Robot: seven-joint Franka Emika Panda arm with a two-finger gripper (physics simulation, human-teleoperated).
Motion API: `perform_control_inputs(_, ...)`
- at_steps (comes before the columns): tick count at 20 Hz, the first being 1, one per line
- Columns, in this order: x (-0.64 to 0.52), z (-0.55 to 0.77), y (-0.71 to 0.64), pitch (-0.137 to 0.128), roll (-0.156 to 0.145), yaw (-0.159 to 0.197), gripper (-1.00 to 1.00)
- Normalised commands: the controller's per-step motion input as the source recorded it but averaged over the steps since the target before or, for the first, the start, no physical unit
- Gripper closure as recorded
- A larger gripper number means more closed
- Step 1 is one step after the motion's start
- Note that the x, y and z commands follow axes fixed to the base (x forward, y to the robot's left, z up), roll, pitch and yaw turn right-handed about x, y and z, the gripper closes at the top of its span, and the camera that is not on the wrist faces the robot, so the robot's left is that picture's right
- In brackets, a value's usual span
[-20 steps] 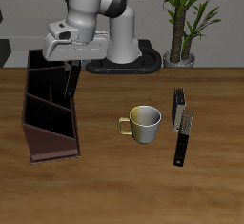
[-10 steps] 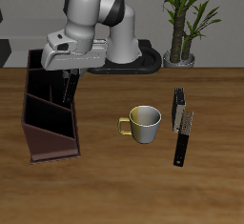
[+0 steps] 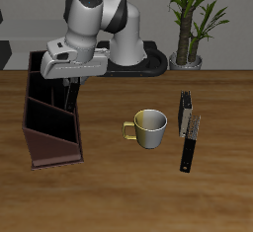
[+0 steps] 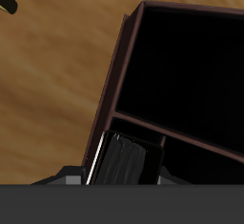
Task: Place the right black book into the right desk caddy's front compartment
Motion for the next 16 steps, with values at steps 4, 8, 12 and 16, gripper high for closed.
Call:
perform_control_inputs(4,0.01,-0.12,-0.08,0.024,-0.018,-0.012,1.0)
perform_control_inputs(8,0.01,-0.11,-0.08,0.031,-0.02,-0.022,1.0)
perform_control_inputs(12,-0.02,-0.08,-0.11,0.038,-0.031,-0.062,-1.0)
perform_control_inputs(16,0.01,0.01,-0.02,0.013,-0.019,-0.018,-1.0)
